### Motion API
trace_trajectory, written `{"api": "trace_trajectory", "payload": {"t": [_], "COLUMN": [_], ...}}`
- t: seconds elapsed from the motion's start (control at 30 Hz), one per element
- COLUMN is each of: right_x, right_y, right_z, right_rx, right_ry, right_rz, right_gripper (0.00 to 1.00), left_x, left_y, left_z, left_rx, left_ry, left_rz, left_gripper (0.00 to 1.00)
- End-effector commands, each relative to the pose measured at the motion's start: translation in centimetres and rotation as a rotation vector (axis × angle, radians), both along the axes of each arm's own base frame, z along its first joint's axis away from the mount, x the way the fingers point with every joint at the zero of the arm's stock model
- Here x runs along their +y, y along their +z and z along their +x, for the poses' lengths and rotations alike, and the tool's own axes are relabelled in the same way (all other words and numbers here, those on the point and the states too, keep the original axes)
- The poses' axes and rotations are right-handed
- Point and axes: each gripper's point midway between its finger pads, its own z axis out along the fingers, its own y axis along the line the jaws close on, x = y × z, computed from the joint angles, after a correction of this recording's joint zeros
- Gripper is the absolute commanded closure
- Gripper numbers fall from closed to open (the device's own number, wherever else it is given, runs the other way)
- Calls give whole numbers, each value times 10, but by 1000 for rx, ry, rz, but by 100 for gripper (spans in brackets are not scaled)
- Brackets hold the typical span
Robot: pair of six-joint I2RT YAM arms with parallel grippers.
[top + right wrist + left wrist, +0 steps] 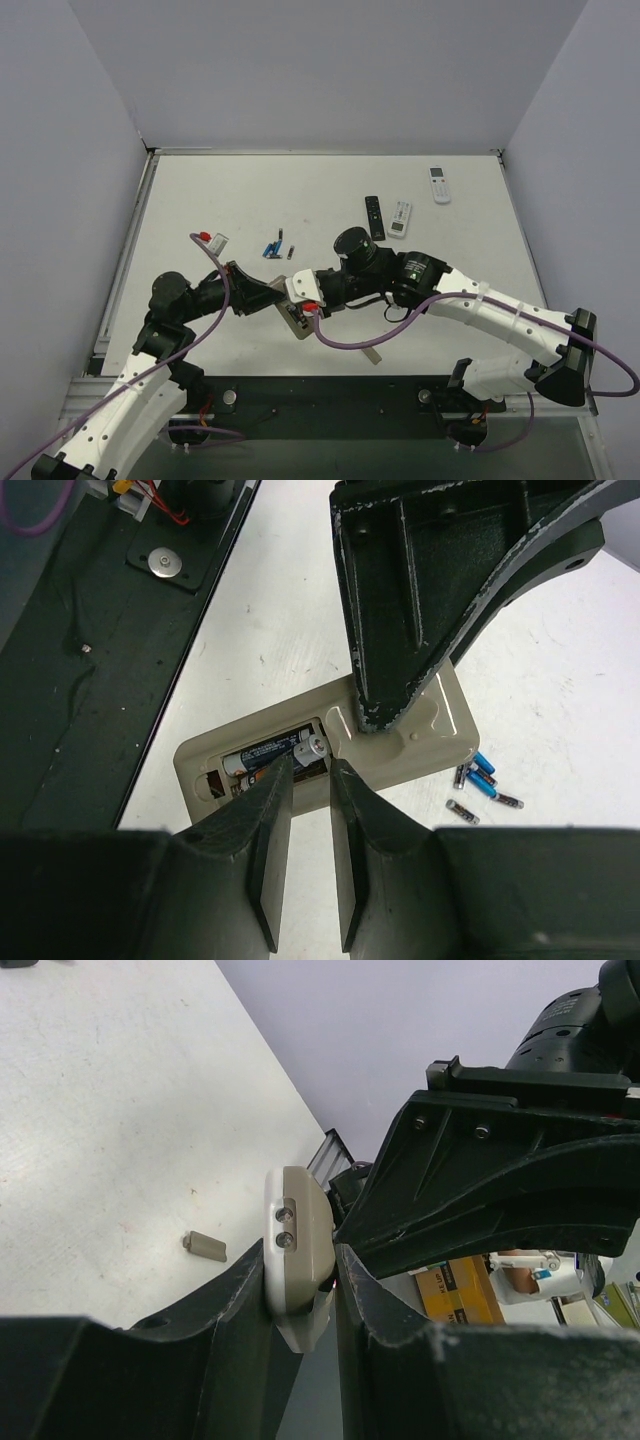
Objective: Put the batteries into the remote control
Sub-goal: Load the battery into the remote control.
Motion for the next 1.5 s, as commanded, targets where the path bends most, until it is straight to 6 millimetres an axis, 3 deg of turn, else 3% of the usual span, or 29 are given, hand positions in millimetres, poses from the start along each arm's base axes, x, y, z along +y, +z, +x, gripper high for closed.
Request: {"api": "trace_trajectory", "payload": {"t": [0.0, 0.73, 1.27, 1.47], "right_x": [6, 17, 3, -7], "right_y": [17, 14, -7, -19], "right_z": [-6, -11, -8, -7], "right_rx": [-30, -29, -29, -24], "right_ry": [61, 101, 58, 31], "right_rz": [32, 20, -39, -66], "right_gripper": [82, 85, 92, 95], "left_x": [-1, -1, 1, 4], "left_y": [28, 29, 43, 61], "left_z": [-5, -8, -9, -11], "left_rx": [-78, -78, -63, -97], "left_ry": [-27, -41, -20, -5], "left_rz": [-33, -47, -122, -198], "left_gripper": [100, 100, 100, 100]}}
